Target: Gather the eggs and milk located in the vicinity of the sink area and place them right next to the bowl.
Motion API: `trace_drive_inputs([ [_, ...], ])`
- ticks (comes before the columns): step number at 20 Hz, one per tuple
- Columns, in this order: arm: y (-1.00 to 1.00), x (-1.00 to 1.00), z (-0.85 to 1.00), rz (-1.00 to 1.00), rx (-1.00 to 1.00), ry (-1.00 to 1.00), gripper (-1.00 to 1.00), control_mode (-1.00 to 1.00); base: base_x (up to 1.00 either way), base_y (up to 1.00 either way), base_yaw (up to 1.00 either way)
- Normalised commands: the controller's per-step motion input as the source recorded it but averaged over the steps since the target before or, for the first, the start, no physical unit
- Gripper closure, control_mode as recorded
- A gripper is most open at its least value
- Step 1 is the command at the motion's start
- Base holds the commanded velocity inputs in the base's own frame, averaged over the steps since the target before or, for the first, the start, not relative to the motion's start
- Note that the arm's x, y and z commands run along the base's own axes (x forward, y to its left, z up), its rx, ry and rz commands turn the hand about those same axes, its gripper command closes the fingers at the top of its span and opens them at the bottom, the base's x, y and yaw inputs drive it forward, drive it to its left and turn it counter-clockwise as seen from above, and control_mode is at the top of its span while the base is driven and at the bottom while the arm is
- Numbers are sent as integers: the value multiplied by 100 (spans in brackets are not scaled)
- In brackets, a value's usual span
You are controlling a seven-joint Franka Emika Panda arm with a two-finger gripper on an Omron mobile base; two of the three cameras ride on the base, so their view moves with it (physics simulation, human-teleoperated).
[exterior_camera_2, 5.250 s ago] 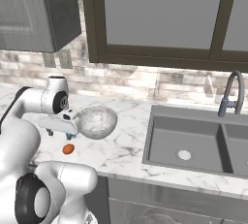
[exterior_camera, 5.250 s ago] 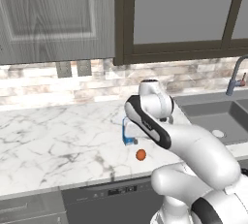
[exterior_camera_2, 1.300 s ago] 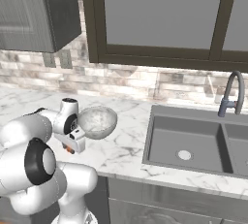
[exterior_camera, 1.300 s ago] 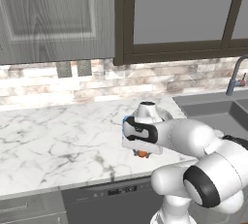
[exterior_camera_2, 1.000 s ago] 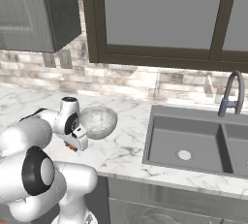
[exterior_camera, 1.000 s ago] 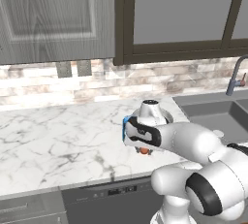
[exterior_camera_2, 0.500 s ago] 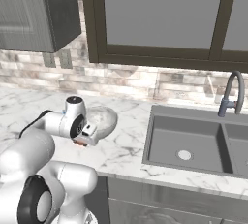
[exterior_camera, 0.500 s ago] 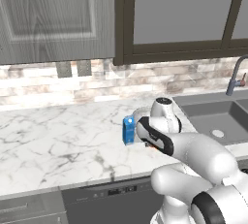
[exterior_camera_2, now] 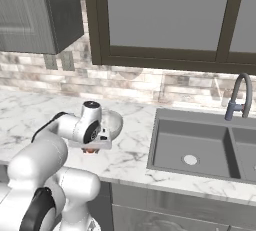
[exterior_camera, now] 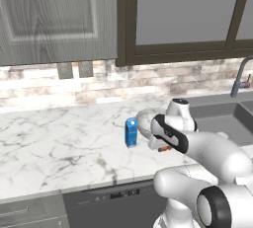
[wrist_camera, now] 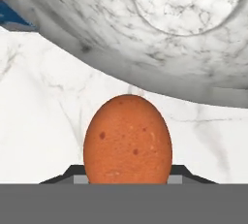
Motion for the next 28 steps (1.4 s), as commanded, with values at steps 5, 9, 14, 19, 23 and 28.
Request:
trace_drive_inputs([
  [5,-10,-3,-10,29,0,7,100,-100,0,0,0],
  [9,-32,12,-7,29,0,0,100,-100,0,0,0],
  [14,-42,2,-1,24,0,0,100,-100,0,0,0],
  [19,-54,0,-2,13,0,0,100,-100,0,0,0],
  [23,-50,0,0,3,3,0,100,-100,0,0,0],
  [28,-32,4,0,0,9,0,100,-100,0,0,0],
])
